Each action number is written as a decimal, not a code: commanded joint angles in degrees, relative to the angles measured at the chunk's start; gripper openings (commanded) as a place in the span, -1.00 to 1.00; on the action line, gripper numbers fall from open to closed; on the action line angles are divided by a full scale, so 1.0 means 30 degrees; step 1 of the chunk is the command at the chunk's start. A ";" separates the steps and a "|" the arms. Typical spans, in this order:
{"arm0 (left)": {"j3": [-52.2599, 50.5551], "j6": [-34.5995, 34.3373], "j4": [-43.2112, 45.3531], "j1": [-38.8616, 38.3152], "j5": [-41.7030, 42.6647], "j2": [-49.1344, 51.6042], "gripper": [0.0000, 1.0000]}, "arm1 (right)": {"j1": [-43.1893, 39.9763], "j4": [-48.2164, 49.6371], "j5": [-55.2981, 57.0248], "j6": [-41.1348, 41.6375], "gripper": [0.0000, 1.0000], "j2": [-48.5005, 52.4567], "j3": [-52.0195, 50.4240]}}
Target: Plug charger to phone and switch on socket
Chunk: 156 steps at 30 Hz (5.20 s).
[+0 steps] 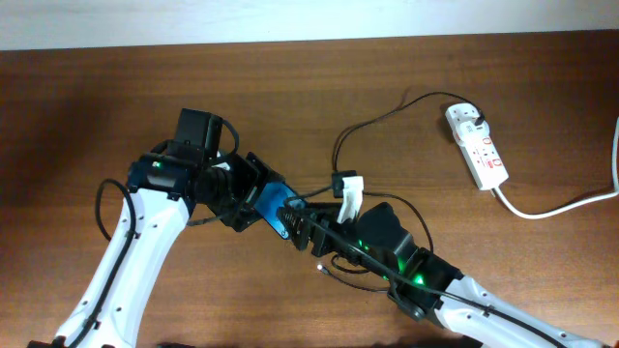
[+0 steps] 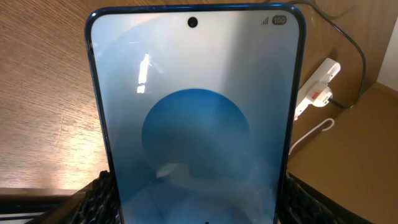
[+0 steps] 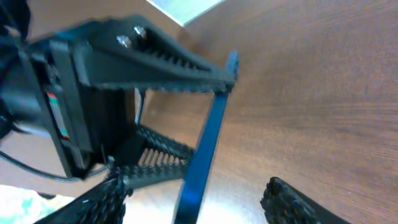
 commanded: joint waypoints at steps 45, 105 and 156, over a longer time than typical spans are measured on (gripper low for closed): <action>0.0423 0.8451 -0.1450 0.0117 -0.4554 -0.6630 0.99 | -0.3315 0.1785 -0.6455 1.6560 -0.91 0.2448 0.0321; -0.7366 -1.1839 0.8735 0.0117 -0.2783 -0.8531 -1.00 | -0.3366 0.5340 -1.0994 1.9154 -0.77 0.2448 0.0321; -0.7366 0.6965 0.0590 0.1953 -0.7235 -0.8531 -1.00 | 0.0750 -1.3988 -0.0007 -0.5792 -0.18 0.7912 0.0284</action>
